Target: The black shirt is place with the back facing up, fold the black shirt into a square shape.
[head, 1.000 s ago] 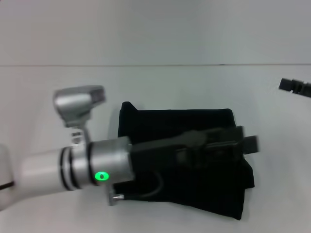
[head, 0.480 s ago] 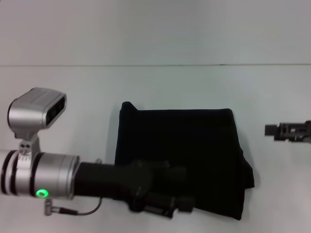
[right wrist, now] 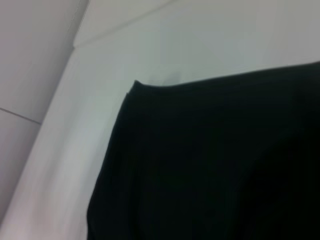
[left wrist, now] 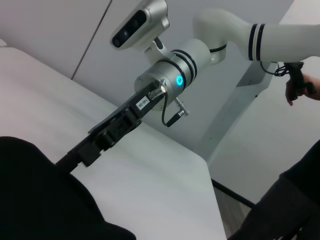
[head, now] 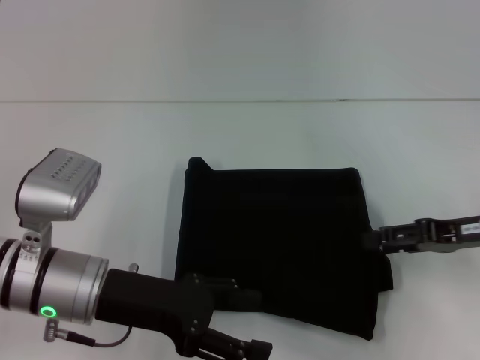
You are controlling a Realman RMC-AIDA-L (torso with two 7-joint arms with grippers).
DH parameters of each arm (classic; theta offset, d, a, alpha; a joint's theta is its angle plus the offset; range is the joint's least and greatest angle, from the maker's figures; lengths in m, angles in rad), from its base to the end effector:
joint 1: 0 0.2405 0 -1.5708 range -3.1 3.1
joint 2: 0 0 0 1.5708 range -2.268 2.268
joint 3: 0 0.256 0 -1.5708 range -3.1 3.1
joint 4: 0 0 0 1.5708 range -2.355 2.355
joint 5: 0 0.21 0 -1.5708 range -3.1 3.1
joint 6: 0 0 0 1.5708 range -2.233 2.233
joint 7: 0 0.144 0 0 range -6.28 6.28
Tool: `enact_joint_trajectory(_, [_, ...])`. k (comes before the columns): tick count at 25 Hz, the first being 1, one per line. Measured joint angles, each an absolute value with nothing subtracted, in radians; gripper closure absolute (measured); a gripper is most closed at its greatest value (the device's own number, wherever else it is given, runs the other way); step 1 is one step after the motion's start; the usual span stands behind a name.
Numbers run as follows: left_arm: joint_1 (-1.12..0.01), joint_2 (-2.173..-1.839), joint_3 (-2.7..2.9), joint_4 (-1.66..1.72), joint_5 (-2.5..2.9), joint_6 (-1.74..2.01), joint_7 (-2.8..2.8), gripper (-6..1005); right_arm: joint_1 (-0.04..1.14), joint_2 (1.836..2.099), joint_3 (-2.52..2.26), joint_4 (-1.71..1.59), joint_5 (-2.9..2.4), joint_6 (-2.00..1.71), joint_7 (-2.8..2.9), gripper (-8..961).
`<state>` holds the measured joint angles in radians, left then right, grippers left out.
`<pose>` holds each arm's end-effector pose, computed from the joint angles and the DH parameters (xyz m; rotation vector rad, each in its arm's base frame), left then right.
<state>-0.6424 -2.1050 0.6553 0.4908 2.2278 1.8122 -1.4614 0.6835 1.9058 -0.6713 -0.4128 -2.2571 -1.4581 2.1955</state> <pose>-0.2304 0.2877 -0.0422 2.7632 0.7120 0.6802 0.2920 0.3558 0.0169 -2.4174 1.7903 0.3871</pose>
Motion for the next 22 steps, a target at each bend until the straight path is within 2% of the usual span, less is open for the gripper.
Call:
enact_joint_trajectory(11, [-0.641, -2.102, 0.65, 0.507, 2.229, 1.801, -1.456, 50, 0.727, 1.952, -0.689, -0.401, -2.255, -1.381, 2.194, 223])
enact_joint_trajectory(16, [-0.644, -2.1, 0.65, 0.51, 2.229, 1.8, -1.455, 50, 0.728, 1.977, -0.685, -0.412, -2.248, -1.347, 2.177, 347])
enact_joint_trajectory(22, [-0.647, -2.1, 0.649, 0.511, 2.226, 1.8, -1.454, 49, 0.726, 1.991, -0.68, -0.412, -2.204, -1.319, 2.118, 594])
